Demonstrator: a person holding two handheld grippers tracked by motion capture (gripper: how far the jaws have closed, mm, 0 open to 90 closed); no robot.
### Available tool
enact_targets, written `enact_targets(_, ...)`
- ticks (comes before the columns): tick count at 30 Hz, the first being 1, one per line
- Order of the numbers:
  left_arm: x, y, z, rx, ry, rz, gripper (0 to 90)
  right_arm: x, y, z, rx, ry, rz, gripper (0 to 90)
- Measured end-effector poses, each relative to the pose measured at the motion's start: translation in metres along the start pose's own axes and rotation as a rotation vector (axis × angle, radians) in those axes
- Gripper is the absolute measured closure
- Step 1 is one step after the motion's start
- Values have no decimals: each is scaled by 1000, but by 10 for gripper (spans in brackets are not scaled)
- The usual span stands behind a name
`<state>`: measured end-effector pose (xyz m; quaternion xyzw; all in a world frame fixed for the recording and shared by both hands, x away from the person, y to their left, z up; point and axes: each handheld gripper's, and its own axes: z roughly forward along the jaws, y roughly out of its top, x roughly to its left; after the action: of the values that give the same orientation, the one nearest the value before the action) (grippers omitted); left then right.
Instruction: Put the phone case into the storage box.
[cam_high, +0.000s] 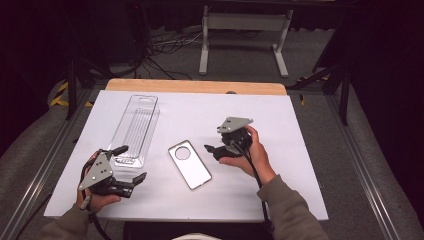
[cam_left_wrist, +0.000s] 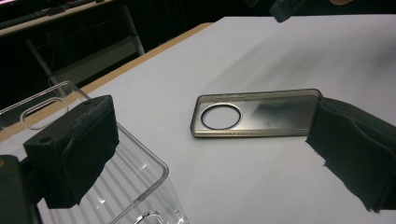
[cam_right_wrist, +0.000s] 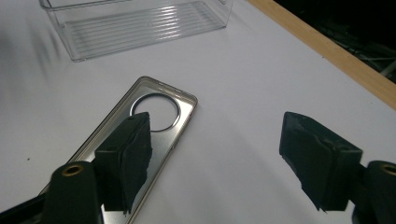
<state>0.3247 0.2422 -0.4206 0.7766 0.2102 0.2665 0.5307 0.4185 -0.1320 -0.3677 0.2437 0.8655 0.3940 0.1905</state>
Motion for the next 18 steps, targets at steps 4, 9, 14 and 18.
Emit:
enact_targets(4, 1, -1, -1, -3, -2, 2, 26, -4, 16, 20, 74, 19, -20, 263)
enact_targets(9, 2, -1, -1, -6, -9, -1, 26, -5, 31, 48, 158, 52, -26, 269)
enact_targets(14, 1, -3, -2, -9, -18, -9, 26, -5, 39, 66, 219, 66, -36, 269)
enact_targets(18, 1, -3, 0, -3, -29, -6, 27, -2, 45, 87, 292, 84, -36, 307)
